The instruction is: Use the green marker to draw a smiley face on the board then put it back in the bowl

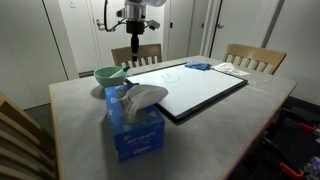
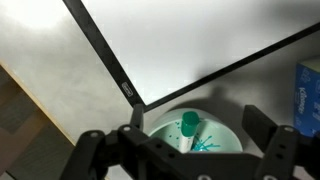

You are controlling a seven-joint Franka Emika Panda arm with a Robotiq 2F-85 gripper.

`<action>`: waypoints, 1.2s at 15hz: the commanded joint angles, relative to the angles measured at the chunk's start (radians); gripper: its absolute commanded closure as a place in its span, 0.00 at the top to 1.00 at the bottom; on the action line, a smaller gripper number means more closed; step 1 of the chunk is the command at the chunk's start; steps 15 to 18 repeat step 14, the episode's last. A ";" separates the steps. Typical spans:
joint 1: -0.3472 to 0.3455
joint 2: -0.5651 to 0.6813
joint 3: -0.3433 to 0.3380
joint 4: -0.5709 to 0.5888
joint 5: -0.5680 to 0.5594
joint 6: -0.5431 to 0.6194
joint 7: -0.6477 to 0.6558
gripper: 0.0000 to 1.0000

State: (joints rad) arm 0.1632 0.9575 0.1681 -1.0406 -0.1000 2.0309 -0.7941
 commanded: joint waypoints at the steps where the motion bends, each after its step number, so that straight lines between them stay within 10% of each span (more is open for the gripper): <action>1: 0.038 -0.018 -0.054 0.041 -0.061 -0.146 0.084 1.00; 11: 0.040 -0.002 -0.070 0.177 -0.059 -0.522 0.228 1.00; 18: 0.036 0.007 -0.065 0.205 -0.054 -0.574 0.248 1.00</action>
